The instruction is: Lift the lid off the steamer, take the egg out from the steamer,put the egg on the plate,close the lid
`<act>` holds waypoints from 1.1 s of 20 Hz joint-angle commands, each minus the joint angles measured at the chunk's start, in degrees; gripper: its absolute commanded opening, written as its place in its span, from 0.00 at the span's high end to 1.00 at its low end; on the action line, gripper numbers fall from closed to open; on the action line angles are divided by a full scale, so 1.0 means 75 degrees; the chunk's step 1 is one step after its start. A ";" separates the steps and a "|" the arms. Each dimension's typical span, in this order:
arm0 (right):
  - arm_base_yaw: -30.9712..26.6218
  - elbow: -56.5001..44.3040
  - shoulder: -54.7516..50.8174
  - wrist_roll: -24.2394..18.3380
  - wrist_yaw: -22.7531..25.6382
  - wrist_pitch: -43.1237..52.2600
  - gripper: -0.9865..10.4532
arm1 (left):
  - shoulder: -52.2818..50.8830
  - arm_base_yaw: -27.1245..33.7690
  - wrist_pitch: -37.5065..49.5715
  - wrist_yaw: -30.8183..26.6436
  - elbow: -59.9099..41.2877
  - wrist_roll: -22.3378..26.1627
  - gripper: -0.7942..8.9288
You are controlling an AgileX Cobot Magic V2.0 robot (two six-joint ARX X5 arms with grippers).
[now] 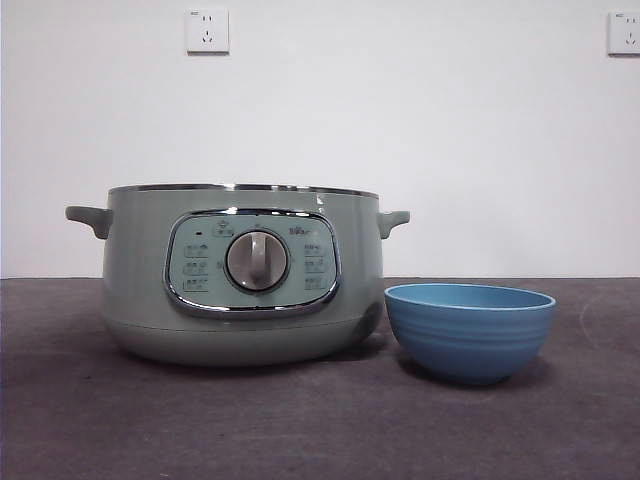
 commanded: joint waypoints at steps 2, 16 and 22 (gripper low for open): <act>-0.0251 -0.1466 -0.0259 -0.0085 -0.0076 0.0431 0.93 | -0.0032 0.0015 0.0455 0.0163 0.0102 0.0052 0.93; -0.0606 -0.5823 0.1282 0.0000 -0.1043 0.4946 0.93 | -0.0023 0.0015 0.0434 0.0160 0.0099 0.0047 0.93; -0.0606 -0.5823 0.2500 0.0003 -0.1023 0.5464 0.93 | -0.0023 0.0015 0.0396 0.0160 0.0099 0.0052 0.93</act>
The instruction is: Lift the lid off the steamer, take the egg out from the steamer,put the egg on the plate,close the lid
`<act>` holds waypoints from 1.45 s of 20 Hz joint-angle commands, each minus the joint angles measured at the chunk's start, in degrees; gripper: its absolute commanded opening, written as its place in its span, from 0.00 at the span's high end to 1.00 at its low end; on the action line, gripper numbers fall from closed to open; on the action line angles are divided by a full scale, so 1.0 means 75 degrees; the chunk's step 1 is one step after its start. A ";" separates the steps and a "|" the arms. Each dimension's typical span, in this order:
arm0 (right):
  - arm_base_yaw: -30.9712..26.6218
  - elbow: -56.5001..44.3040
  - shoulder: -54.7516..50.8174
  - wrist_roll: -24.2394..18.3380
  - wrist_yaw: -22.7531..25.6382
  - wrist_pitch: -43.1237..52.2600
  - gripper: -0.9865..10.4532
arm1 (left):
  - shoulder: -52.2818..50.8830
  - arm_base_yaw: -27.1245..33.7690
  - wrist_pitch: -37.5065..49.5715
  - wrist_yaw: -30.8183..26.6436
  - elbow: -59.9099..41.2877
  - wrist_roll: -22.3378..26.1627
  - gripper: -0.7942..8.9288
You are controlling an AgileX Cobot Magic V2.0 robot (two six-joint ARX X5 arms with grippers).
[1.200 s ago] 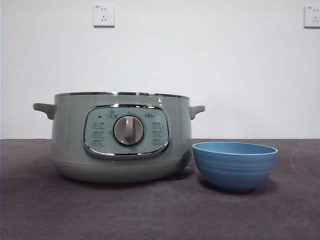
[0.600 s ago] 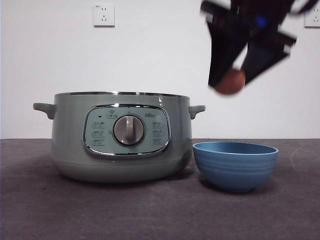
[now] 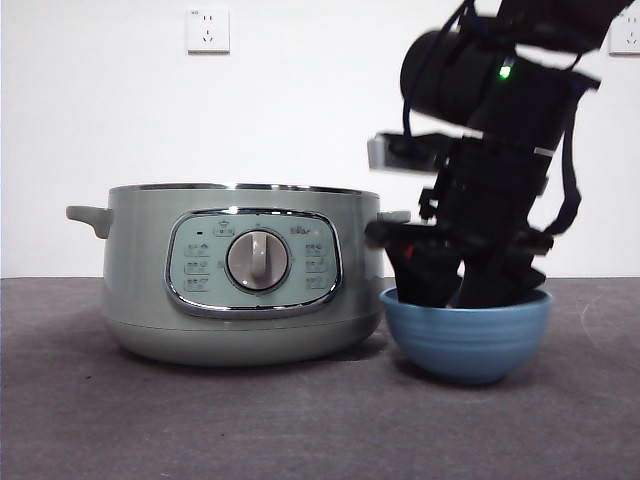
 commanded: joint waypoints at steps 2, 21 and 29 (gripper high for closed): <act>0.0000 -0.0070 0.0283 0.0017 0.0003 0.0093 0.93 | -0.0047 0.0015 0.0399 0.0012 0.0099 0.0055 0.93; 0.0003 0.0009 -0.4162 -0.0003 0.0052 -0.0600 0.50 | 0.2906 0.0015 0.2457 0.0414 0.0099 0.0376 0.93; 0.0003 0.0638 -0.7294 0.0017 0.0679 -0.1137 0.50 | 0.4803 -0.0117 0.3515 0.0420 0.0085 0.0236 0.93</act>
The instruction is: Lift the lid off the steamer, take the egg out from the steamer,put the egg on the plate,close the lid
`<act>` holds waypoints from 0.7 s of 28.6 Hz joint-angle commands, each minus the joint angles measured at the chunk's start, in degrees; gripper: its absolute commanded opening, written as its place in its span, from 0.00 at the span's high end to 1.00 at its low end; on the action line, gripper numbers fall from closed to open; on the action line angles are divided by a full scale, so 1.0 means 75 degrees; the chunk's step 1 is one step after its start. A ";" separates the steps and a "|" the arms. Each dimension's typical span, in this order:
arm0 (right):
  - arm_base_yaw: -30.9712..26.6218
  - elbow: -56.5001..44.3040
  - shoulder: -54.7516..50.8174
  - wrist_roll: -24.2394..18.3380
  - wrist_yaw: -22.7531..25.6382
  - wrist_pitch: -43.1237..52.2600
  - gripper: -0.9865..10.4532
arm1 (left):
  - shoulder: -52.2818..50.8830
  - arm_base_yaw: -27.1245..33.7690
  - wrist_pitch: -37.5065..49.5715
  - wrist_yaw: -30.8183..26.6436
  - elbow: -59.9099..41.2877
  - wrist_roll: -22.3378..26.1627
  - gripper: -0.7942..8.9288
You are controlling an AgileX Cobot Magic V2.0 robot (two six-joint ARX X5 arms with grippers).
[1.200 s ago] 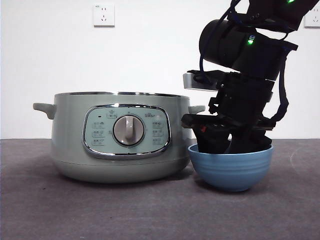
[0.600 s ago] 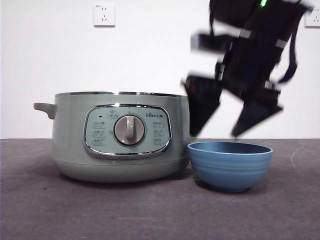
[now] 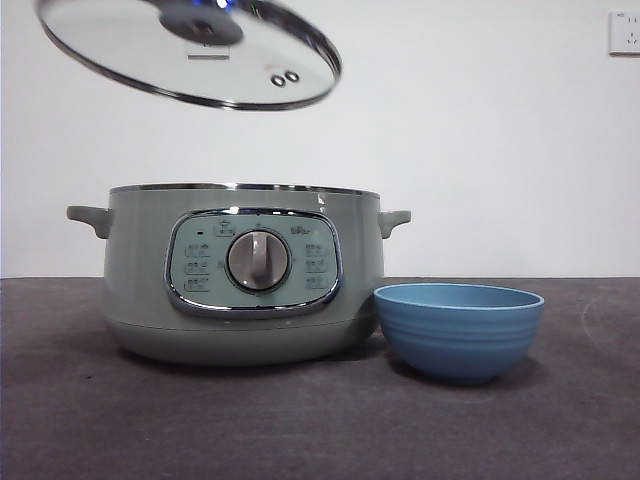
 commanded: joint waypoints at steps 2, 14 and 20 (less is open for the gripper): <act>0.0009 0.0181 -0.0396 0.0017 0.0175 -0.0224 0.50 | 0.0306 -0.0111 0.0597 0.0044 0.0085 -0.0050 0.93; 0.0009 0.0393 -0.0574 0.0003 0.0227 -0.0592 0.50 | 0.1402 -0.0125 0.0813 0.0035 0.0029 -0.0152 0.93; 0.0009 0.0393 -0.0519 -0.0012 0.0219 -0.0592 0.50 | 0.1664 -0.0125 0.0857 0.0038 0.0029 -0.0198 0.93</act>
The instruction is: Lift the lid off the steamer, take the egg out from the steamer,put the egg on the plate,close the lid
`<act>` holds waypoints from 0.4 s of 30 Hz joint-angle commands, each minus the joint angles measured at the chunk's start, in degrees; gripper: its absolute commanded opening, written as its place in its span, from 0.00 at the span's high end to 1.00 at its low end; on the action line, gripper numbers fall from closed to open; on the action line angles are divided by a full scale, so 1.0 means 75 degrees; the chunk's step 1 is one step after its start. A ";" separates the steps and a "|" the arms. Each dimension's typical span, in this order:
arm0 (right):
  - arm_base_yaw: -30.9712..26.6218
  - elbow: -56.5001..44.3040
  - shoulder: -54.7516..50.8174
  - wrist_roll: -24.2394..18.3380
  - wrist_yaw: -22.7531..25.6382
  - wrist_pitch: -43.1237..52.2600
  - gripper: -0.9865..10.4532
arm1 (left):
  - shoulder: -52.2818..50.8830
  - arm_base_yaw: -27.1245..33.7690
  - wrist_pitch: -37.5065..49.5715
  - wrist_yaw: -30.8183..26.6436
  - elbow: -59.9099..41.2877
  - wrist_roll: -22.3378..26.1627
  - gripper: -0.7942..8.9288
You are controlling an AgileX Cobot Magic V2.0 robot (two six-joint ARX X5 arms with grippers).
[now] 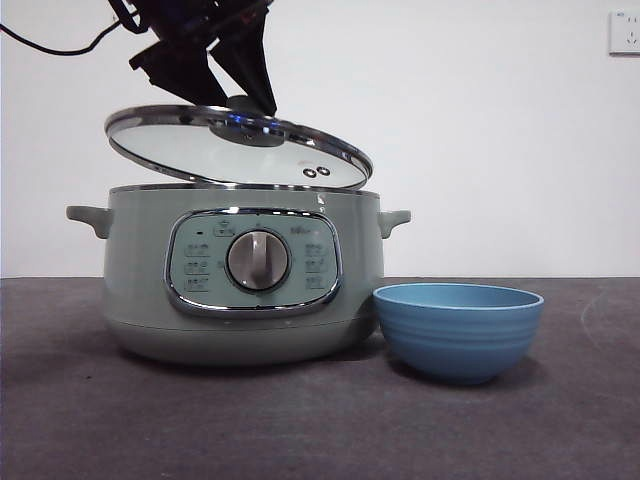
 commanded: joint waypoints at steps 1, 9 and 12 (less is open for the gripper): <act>0.0009 0.0009 0.0009 -0.0015 0.0026 0.0044 0.50 | 0.0064 -0.0017 0.0274 0.0047 0.0038 -0.0070 0.93; 0.0009 0.0009 0.0009 -0.0020 0.0026 0.0047 0.50 | 0.0114 -0.0017 0.0204 0.0044 0.0038 -0.0090 0.93; 0.0009 0.0009 0.0009 -0.0020 0.0023 0.0047 0.50 | 0.0119 -0.0017 0.0137 0.0044 0.0038 -0.0111 0.93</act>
